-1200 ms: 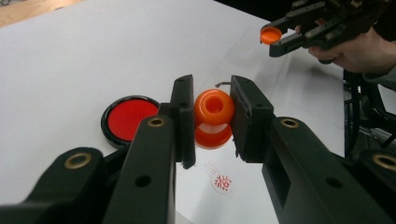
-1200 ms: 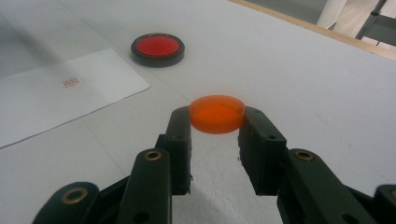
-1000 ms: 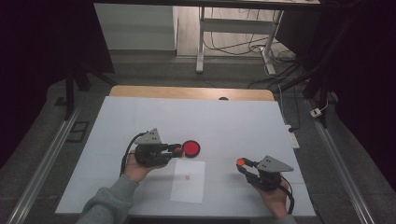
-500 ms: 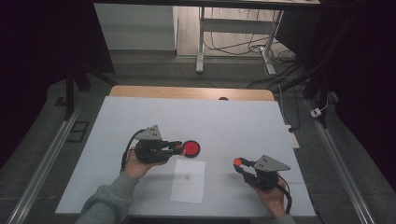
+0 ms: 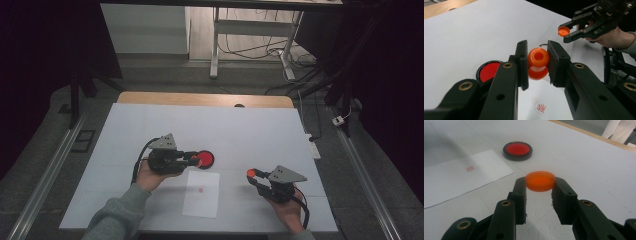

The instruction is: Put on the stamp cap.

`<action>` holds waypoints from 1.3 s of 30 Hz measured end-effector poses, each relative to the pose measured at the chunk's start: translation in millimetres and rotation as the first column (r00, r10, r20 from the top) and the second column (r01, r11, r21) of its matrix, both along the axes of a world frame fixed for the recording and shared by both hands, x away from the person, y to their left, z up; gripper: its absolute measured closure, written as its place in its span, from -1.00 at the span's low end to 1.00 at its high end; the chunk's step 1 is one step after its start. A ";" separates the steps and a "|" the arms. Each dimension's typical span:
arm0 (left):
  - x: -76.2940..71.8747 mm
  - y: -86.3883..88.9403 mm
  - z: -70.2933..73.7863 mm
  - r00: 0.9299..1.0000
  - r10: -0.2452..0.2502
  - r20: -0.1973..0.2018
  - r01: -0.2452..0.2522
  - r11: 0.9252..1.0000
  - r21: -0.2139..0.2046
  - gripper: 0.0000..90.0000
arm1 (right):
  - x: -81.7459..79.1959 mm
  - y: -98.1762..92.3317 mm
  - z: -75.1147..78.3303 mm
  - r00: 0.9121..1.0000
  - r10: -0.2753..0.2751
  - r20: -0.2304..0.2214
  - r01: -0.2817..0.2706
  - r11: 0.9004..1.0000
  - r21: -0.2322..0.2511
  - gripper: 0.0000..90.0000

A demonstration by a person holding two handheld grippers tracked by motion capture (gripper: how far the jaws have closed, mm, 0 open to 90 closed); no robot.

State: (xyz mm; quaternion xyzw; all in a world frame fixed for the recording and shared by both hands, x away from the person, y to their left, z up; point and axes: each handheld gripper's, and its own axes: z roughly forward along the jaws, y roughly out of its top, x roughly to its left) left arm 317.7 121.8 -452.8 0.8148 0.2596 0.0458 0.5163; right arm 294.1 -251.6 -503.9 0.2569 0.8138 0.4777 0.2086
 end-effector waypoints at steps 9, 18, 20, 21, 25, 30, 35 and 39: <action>1.2 -3.3 -1.2 1.000 -0.008 -0.003 0.008 1.000 0.004 0.59 | 1.1 8.0 -0.5 1.000 0.020 0.001 -0.020 1.000 -0.007 0.43; 1.4 -6.2 -1.7 1.000 -0.012 -0.007 0.012 1.000 0.005 0.59 | 1.0 18.0 0.2 0.999 0.039 0.002 -0.039 0.999 -0.003 0.43; 1.5 -7.1 -1.7 1.000 -0.016 -0.008 0.016 1.000 0.005 0.59 | 0.8 20.0 0.6 0.999 0.043 0.000 -0.043 0.999 0.000 0.43; 1.5 -7.6 -1.9 1.000 -0.017 -0.009 0.017 1.000 0.006 0.59 | 1.1 21.0 0.7 0.999 0.048 0.003 -0.048 0.999 0.000 0.43; 2.3 -10.0 -2.7 1.000 -0.028 -0.014 0.028 1.000 0.012 0.59 | 1.3 26.0 0.3 0.998 0.059 0.002 -0.059 0.998 0.005 0.43; 2.2 -12.1 -3.1 0.999 -0.033 -0.016 0.033 0.999 0.016 0.59 | 1.8 32.0 0.5 0.997 0.073 0.000 -0.073 0.997 0.002 0.43; 2.4 -13.2 -3.5 0.999 -0.035 -0.017 0.035 0.999 0.018 0.59 | 2.1 36.6 -0.3 0.997 0.080 -0.005 -0.080 0.997 0.002 0.43; 2.7 -14.5 -4.3 0.999 -0.037 -0.019 0.037 0.999 0.019 0.59 | 2.5 40.5 -0.7 0.996 0.088 -0.005 -0.088 0.996 0.000 0.43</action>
